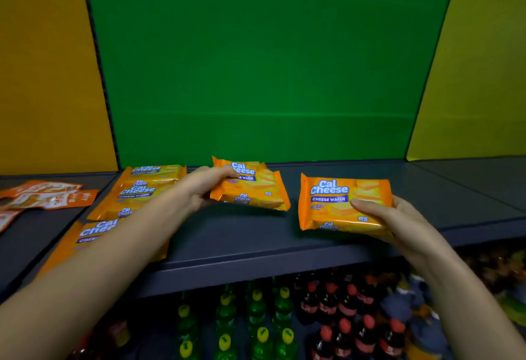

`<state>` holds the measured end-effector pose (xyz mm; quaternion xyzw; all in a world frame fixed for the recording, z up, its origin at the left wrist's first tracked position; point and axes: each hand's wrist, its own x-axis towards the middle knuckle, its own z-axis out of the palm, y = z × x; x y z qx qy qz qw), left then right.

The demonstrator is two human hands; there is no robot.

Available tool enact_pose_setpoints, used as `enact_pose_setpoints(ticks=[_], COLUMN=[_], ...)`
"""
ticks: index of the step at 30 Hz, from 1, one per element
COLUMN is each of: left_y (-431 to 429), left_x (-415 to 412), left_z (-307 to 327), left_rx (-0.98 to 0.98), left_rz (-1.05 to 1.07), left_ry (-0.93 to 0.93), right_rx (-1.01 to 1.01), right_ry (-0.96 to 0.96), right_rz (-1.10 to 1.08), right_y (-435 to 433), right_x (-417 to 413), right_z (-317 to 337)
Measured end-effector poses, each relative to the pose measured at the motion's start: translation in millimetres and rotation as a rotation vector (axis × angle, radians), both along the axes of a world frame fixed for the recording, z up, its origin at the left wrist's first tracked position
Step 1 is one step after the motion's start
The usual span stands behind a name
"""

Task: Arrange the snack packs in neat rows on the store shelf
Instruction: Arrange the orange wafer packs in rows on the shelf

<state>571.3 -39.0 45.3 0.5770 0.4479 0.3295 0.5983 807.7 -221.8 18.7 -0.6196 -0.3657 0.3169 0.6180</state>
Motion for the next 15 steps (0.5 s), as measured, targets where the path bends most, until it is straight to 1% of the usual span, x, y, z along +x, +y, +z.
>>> enact_pose_setpoints(ticks=[4, 7, 12, 15], left_y=[4.2, 6.9, 15.3, 17.5], left_x=[12.0, 18.6, 28.6, 30.8], left_z=[-11.0, -13.3, -16.9, -14.5], left_rx=[0.01, 0.016, 0.068, 0.152], left_rz=[0.103, 0.14, 0.169, 0.188], left_ry=[0.07, 0.126, 0.299, 0.451], right_rx=[-0.025, -0.024, -0.024, -0.027], right_ry=[-0.012, -0.002, 0.018, 0.026], right_rz=[0.081, 0.148, 0.2, 0.221], right_y=[20.4, 31.2, 43.8, 47.9], right_x=[16.8, 21.0, 21.3, 17.6], right_z=[-3.1, -3.5, -6.9, -10.7])
